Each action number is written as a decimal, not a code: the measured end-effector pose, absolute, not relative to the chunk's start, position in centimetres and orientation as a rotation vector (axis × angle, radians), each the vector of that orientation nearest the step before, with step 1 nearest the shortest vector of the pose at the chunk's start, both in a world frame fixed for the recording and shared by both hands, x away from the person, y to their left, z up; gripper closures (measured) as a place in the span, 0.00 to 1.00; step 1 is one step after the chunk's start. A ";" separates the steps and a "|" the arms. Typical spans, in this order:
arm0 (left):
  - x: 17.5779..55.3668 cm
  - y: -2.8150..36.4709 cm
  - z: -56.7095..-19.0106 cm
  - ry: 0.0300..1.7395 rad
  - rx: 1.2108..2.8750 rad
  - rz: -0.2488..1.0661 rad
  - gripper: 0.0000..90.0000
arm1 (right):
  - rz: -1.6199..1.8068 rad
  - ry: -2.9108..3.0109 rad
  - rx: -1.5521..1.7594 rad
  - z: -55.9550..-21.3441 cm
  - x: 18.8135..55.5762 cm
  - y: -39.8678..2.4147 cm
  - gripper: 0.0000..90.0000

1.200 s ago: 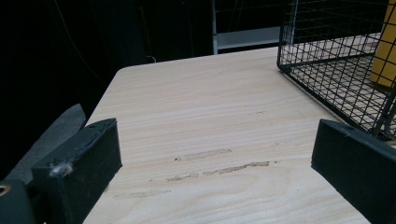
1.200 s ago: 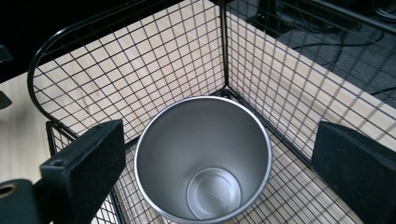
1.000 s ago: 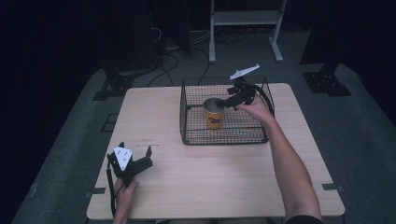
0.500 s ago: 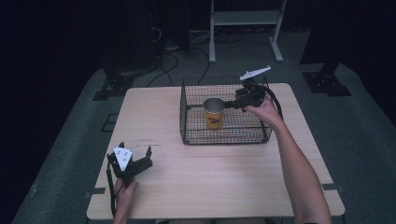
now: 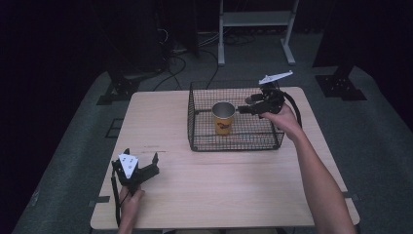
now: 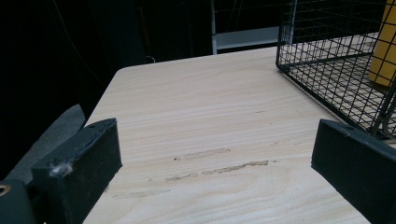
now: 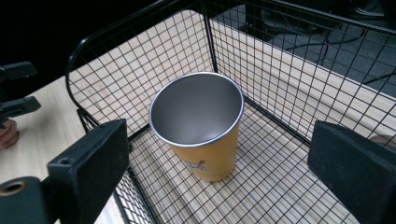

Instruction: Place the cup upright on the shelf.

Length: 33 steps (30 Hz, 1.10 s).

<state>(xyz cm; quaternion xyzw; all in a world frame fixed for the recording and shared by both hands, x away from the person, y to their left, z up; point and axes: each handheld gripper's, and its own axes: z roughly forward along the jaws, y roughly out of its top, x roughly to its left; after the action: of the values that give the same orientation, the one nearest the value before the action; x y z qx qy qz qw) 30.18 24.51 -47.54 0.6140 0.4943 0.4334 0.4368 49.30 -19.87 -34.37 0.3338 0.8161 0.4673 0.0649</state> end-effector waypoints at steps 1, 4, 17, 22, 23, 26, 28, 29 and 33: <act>30.2 24.5 -47.5 1.230 1.527 1.078 0.01 | 1.408 2.465 1.007 -34.3 49.2 -19.9 0.06; 30.2 24.5 -47.6 1.228 1.528 1.079 0.01 | 1.424 2.463 0.999 -34.3 48.7 -20.0 0.06; 30.2 24.5 -47.6 1.228 1.529 1.080 0.01 | 1.423 2.482 0.999 -34.8 47.0 -20.3 0.06; 30.2 24.5 -47.6 1.228 1.528 1.080 0.01 | 1.416 2.486 0.993 -35.0 46.4 -20.3 0.06; 30.2 24.5 -47.6 1.228 1.528 1.080 0.01 | 1.413 2.486 0.993 -35.1 46.4 -20.3 0.06; 30.2 24.5 -47.6 1.228 1.528 1.080 0.01 | 1.422 2.486 0.993 -35.2 46.0 -20.5 0.06; 30.2 24.5 -47.6 1.227 1.529 1.080 0.01 | 1.437 2.485 0.996 -35.2 45.8 -20.6 0.06; 30.2 24.5 -47.6 1.226 1.529 1.081 0.01 | 1.429 2.492 0.999 -35.2 45.7 -20.7 0.06; 30.2 24.4 -47.6 1.226 1.529 1.082 0.01 | 1.434 2.489 0.981 -35.3 45.0 -20.8 0.06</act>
<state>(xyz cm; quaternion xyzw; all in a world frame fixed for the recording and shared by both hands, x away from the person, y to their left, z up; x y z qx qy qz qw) 30.20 24.44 -47.56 0.6145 0.4929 0.4348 0.4363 44.97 -20.81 -35.32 0.3227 0.8189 0.4717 0.0530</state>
